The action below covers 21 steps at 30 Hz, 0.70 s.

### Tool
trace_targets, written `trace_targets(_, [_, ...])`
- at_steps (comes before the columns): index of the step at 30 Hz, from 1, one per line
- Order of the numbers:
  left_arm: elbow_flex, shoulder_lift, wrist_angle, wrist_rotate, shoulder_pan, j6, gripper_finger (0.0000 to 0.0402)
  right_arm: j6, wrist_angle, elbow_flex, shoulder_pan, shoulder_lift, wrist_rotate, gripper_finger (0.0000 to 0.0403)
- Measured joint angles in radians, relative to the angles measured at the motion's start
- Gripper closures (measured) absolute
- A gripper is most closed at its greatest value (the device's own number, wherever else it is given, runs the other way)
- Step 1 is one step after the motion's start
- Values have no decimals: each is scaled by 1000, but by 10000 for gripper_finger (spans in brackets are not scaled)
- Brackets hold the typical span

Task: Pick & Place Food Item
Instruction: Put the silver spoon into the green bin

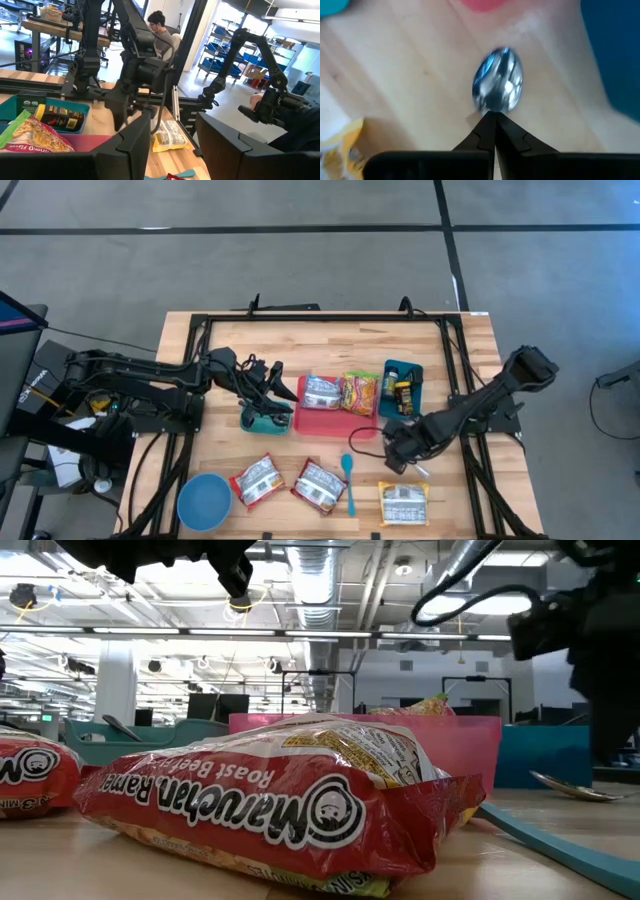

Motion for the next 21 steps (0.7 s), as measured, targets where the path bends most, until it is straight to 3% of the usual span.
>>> trace_targets(6, [0, 0, 0, 0, 0, 0, 247, 108, 2, 0, 56, -3, -54, 403])
trace_targets(21, [0, 0, 0, 0, 0, 0, 247, 112, -3, 0, 51, 5, -70, 391])
